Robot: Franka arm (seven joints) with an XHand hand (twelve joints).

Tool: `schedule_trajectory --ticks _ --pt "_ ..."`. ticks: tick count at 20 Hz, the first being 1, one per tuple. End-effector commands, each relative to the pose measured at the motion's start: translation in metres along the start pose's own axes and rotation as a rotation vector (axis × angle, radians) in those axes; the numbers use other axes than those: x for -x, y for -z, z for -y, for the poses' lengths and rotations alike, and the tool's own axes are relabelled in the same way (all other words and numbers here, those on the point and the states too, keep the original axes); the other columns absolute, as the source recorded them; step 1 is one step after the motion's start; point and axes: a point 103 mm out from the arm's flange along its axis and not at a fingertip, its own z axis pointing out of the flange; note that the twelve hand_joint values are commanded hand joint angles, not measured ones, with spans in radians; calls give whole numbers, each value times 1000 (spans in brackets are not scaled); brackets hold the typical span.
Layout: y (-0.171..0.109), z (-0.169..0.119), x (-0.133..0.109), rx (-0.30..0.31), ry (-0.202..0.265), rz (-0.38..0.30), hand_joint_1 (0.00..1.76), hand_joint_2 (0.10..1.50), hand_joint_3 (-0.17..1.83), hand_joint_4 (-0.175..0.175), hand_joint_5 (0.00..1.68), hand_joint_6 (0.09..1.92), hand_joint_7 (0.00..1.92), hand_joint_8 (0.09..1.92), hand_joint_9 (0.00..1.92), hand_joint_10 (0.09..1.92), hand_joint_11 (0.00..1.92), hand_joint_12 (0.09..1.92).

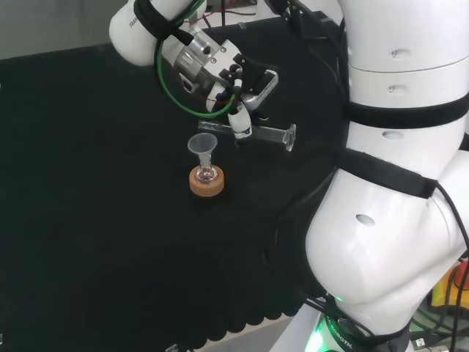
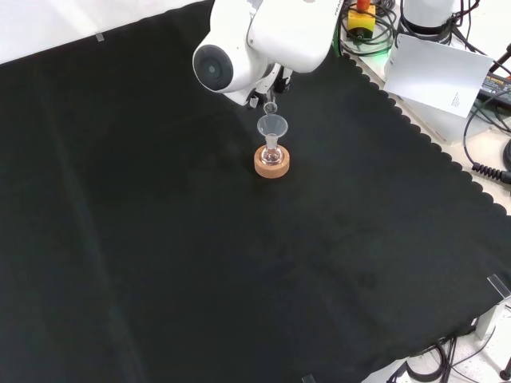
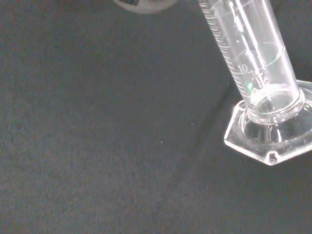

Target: Pour the water from the graduated cylinder into the round-bottom flask.

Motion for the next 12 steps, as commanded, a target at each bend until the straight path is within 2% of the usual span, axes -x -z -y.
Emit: schedule_trajectory --ticks 1,12 --pt "-1 1 -4 -12 0 25 1251 1128 2 -175 933 1048 973 1046 1454 87 1295 753" --pt "-2 4 -11 -71 -32 100 1251 1129 1 -175 932 1049 972 1047 1454 87 1292 757"
